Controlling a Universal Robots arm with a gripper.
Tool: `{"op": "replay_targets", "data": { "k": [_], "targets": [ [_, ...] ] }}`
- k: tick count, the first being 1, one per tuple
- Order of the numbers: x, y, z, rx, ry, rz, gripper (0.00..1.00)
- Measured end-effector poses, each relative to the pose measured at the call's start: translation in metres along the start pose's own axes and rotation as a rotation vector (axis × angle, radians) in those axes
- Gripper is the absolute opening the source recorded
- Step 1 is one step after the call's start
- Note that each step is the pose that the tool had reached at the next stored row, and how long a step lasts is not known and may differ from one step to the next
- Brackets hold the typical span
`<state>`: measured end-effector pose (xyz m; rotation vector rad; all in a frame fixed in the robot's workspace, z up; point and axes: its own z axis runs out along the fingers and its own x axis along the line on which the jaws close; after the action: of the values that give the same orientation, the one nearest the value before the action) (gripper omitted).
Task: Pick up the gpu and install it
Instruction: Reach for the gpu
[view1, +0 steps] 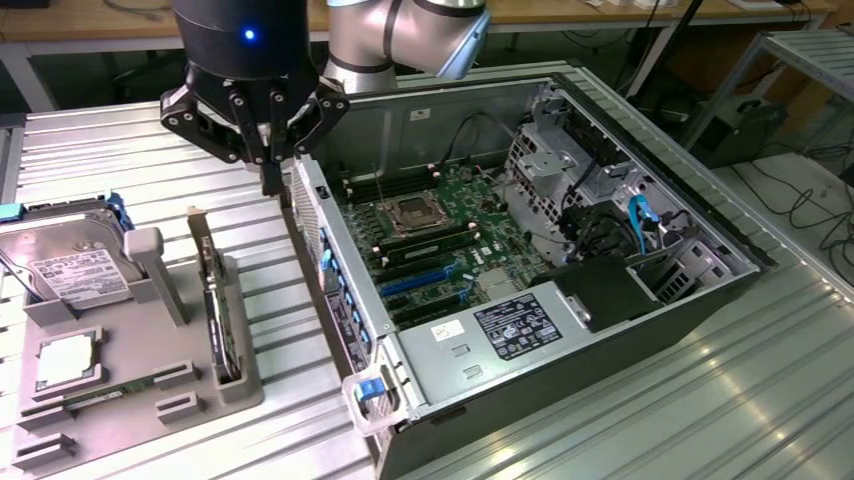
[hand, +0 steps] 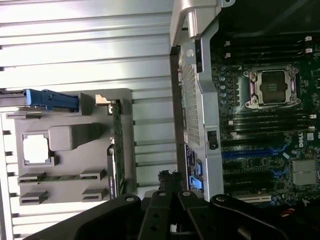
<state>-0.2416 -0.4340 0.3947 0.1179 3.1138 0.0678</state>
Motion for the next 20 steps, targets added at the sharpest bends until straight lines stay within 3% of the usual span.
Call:
{"op": "replay_targets", "data": {
  "k": [20],
  "targets": [
    [0.019,-0.0027,-0.0004,0.0,0.0,0.0,0.11]
  ]
}}
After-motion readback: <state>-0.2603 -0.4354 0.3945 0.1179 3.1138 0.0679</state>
